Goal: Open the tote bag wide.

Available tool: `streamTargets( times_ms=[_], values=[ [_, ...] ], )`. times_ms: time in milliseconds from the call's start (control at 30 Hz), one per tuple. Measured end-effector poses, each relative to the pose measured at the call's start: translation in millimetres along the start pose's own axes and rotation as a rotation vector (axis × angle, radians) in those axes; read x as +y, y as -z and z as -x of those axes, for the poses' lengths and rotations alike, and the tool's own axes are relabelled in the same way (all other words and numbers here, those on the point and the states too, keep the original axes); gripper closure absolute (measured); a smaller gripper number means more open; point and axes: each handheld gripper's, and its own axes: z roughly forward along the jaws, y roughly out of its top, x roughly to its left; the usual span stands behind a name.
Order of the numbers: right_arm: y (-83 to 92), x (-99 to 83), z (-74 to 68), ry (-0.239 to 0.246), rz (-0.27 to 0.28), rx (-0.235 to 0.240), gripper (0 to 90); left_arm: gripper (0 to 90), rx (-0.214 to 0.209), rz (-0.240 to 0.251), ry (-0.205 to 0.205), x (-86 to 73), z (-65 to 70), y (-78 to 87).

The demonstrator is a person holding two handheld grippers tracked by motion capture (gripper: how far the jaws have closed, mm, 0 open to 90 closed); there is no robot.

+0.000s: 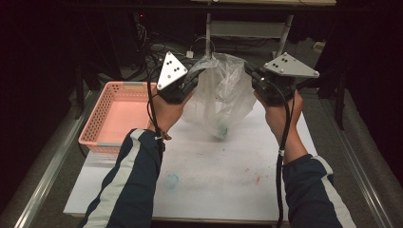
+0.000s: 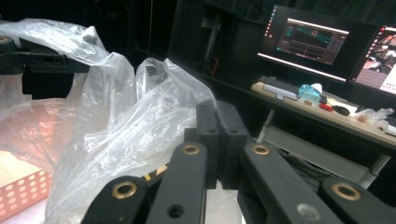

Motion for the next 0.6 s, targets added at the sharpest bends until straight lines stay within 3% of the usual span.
streamTargets(
  times_ms=[100, 233, 333, 467, 600],
  values=[
    [-3.0, -6.9, 2.0, -0.023, -0.012, 0.004, 90.0, 87.4, -0.005, -0.02, 0.016, -12.9, -1.2, -3.6],
    [-12.4, -21.4, 3.2, -0.013, -0.059, -0.004, 90.0, 83.7, 0.012, -0.067, 0.015, -29.9, -1.3, -10.2],
    [-14.8, -28.1, 10.9, -0.021, -0.07, -0.03, 90.0, 84.5, 0.049, -0.086, 0.023, -35.0, -8.1, -11.0],
    [-2.3, -17.4, 31.0, -0.056, -0.035, -0.065, 90.0, 87.1, 0.115, -0.064, 0.036, -31.6, -22.3, -3.4],
    [13.2, 0.3, 44.2, -0.046, 0.001, -0.11, 90.0, 87.4, 0.151, -0.06, 0.038, -27.1, -31.6, 3.6]
  ],
)
